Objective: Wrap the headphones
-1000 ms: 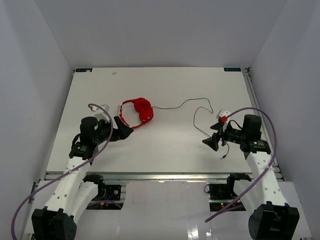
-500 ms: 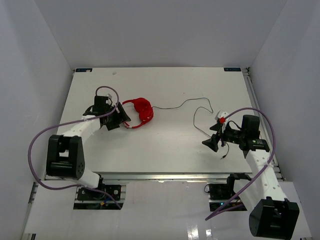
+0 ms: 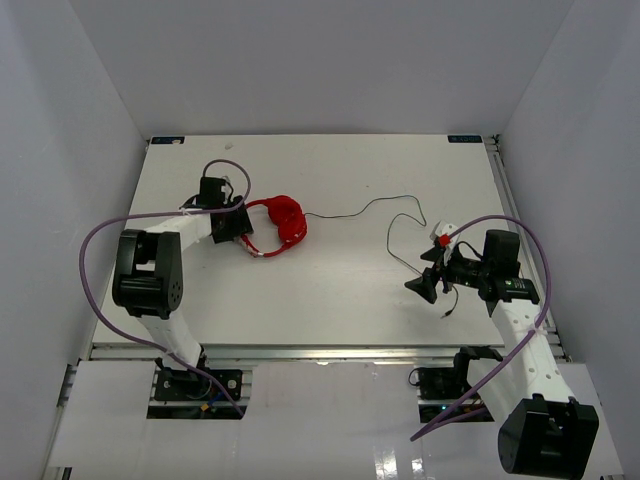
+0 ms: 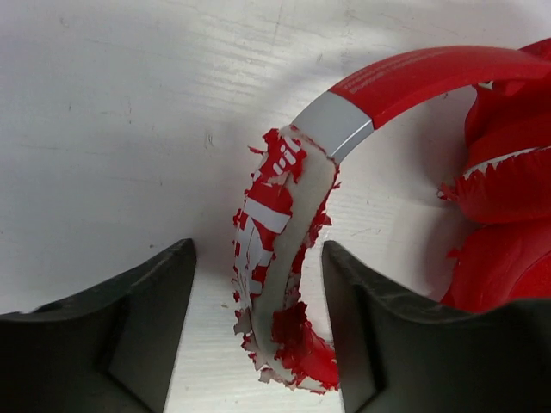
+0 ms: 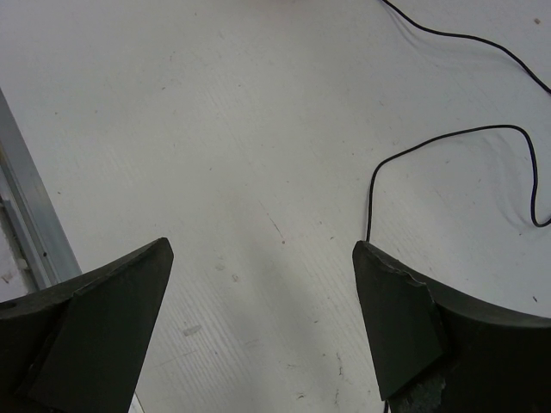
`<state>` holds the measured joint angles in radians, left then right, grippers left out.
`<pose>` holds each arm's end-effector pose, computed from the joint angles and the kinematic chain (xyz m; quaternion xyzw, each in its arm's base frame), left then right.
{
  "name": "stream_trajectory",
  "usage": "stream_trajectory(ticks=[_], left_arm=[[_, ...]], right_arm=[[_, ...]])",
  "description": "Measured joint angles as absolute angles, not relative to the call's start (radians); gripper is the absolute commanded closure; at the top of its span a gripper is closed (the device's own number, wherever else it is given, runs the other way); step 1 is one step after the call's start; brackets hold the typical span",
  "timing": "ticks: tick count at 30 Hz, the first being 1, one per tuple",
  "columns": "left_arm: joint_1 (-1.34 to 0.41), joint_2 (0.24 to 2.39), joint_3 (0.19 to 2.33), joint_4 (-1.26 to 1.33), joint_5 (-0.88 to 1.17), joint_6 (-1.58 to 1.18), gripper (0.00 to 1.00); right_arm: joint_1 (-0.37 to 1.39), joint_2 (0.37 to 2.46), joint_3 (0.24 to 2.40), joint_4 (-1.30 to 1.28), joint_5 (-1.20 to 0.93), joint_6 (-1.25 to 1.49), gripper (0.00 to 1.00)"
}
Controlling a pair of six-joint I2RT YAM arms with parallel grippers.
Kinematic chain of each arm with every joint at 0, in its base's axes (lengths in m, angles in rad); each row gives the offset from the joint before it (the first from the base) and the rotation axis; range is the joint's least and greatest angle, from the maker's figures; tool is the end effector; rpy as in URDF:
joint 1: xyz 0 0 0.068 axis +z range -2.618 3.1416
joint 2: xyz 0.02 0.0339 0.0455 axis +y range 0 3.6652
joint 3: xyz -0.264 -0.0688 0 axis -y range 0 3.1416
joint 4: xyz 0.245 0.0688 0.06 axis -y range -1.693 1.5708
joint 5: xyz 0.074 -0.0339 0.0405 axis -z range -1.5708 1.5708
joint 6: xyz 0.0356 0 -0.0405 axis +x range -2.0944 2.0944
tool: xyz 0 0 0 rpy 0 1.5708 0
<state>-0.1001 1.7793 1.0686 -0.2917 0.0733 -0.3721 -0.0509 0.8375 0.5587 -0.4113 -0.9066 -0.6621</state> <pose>0.3564 -0.0384 0.1651 -0.1199 0.9518 -0.0997 0.2642 0.1705 0.0194 0.2388 -0.4227 0.7194 0.2375 0.4974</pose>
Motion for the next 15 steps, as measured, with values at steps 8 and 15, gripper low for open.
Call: stream_trajectory(ticks=[8, 15], left_arm=[[-0.100, 1.785, 1.033, -0.195, 0.070, -0.329, 0.59], [-0.102, 1.780, 0.995, -0.124, 0.072, -0.311, 1.00]], right_arm=[[-0.051, 0.838, 0.559, -0.411, -0.894, -0.662, 0.09], [-0.061, 0.838, 0.559, -0.416, -0.901, -0.669, 0.09]])
